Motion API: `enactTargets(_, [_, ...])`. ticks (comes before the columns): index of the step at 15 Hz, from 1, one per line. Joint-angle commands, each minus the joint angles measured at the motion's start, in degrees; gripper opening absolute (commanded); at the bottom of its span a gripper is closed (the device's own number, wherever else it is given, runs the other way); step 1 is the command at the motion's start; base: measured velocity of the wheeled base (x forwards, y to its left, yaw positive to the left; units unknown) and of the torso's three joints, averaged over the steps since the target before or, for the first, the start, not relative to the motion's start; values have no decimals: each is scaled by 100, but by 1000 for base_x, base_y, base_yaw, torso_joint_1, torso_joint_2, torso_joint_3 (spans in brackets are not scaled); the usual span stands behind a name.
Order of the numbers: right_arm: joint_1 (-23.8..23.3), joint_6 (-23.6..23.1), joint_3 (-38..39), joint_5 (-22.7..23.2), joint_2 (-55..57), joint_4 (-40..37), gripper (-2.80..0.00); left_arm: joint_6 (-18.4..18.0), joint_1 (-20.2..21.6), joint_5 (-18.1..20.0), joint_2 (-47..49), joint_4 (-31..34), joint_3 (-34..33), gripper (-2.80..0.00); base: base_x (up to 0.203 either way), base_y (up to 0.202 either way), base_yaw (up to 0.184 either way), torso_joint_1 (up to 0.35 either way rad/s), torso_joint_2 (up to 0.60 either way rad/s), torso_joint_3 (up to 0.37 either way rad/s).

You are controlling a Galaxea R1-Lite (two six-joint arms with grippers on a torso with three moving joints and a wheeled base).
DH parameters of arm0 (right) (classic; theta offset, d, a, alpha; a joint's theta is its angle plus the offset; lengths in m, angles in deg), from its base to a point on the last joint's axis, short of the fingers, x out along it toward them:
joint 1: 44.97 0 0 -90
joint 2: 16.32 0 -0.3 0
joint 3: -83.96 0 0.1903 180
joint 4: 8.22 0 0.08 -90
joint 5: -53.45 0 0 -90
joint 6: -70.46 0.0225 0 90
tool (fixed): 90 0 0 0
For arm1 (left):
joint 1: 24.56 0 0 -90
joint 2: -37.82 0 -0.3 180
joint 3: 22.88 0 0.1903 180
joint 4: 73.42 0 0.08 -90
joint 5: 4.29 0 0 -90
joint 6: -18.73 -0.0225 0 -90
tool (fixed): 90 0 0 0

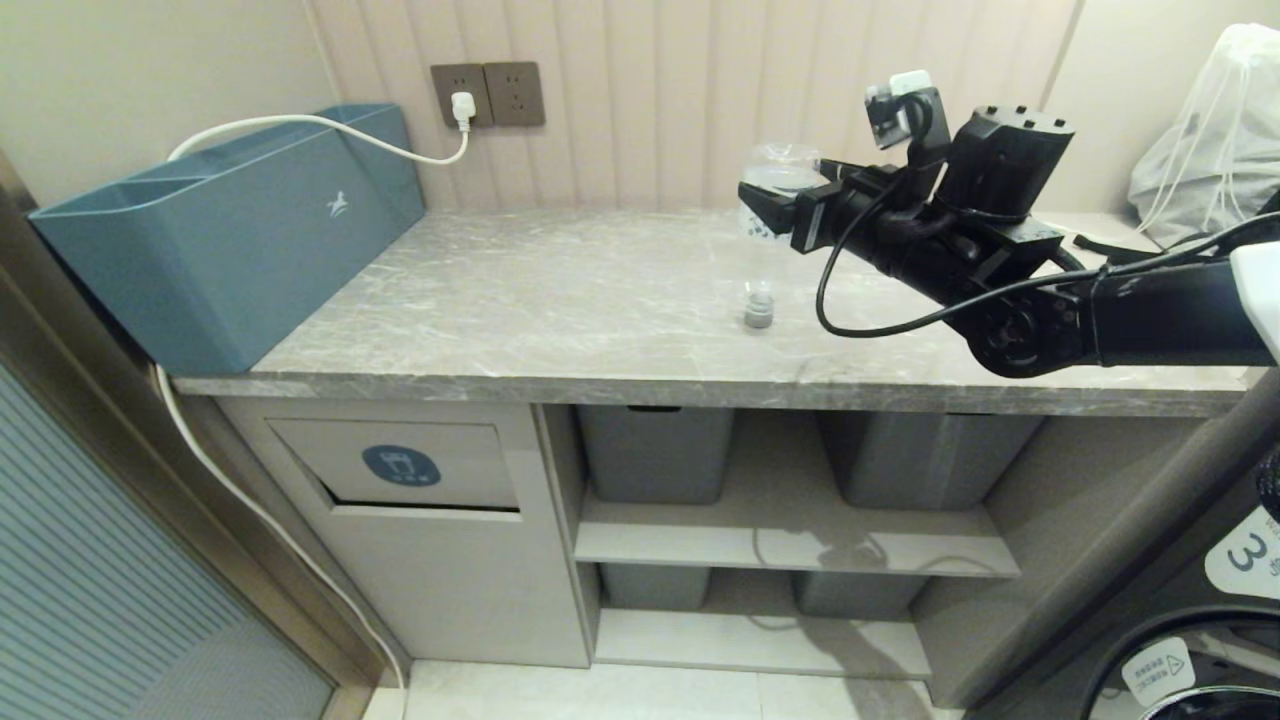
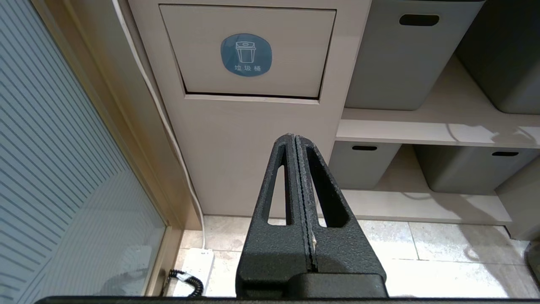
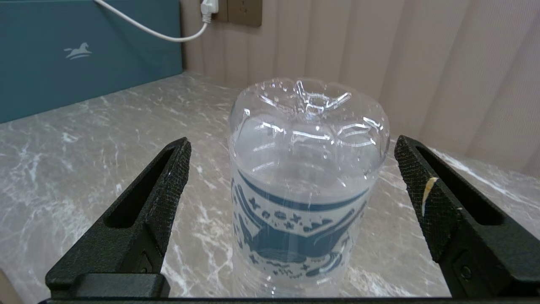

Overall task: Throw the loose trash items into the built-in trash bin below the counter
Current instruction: Pick up the garbage

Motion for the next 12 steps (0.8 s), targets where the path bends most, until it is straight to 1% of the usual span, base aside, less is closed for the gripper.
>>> enactTargets(1, [-10,-5,-207,10,158,21,0,1,0,-2,10,-4,-9,-280,0,0,0,0,0,0])
enactTargets(5, [-10,96,-978,10,620,12,0,1,0,-2,10,-4,-9,-280,0,0,0,0,0,0])
enactTargets(12, [-5,129,-1020,19,692,-18,0,1,0,-2,10,-4,-9,-280,0,0,0,0,0,0])
